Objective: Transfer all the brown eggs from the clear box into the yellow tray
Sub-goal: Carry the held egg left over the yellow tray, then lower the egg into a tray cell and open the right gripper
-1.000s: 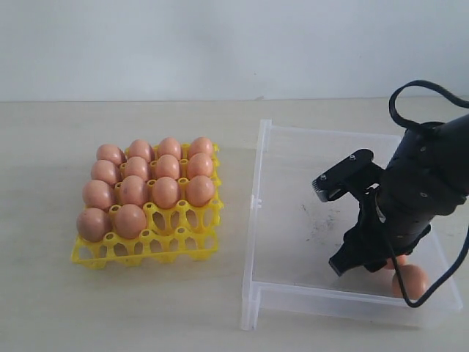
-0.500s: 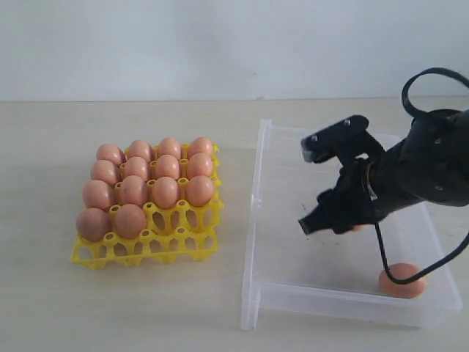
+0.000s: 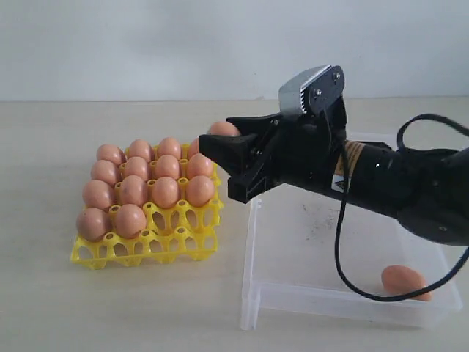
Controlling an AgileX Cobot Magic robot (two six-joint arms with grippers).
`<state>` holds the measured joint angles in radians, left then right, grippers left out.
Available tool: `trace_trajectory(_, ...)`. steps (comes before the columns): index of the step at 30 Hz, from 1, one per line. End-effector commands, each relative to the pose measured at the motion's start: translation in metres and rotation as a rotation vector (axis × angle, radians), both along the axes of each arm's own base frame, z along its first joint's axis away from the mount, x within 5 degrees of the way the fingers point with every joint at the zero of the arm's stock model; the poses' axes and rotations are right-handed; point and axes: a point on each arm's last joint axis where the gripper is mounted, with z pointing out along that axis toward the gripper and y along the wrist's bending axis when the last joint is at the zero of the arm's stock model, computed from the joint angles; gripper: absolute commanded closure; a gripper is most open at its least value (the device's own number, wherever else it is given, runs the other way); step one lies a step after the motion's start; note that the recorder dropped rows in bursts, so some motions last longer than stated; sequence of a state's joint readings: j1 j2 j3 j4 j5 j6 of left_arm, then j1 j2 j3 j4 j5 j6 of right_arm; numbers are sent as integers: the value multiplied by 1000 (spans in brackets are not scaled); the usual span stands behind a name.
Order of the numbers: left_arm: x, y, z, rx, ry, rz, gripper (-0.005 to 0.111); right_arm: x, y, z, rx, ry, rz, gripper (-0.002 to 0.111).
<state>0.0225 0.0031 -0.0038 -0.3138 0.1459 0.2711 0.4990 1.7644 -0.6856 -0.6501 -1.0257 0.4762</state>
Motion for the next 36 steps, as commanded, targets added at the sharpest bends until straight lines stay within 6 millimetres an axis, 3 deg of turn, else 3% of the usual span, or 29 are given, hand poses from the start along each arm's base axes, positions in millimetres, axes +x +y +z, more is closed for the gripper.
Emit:
trace_trajectory(1, 0, 0, 0, -5, -13, 6, 103, 14, 19, -29, -20, -17, 133, 109)
trace_trajectory(6, 0, 0, 0, -5, -13, 6, 103, 32, 45, -52, -63, 32, 353, 109)
trace_trajectory(10, 0, 0, 0, -5, -13, 6, 103, 50, 63, -66, -66, 117, 428, 109)
trace_trajectory(17, 0, 0, 0, -5, -13, 6, 103, 49, 104, -83, -190, 112, 448, 109)
trace_trajectory(36, 0, 0, 0, -5, -13, 6, 103, 57, 102, -86, -217, 193, 355, 107)
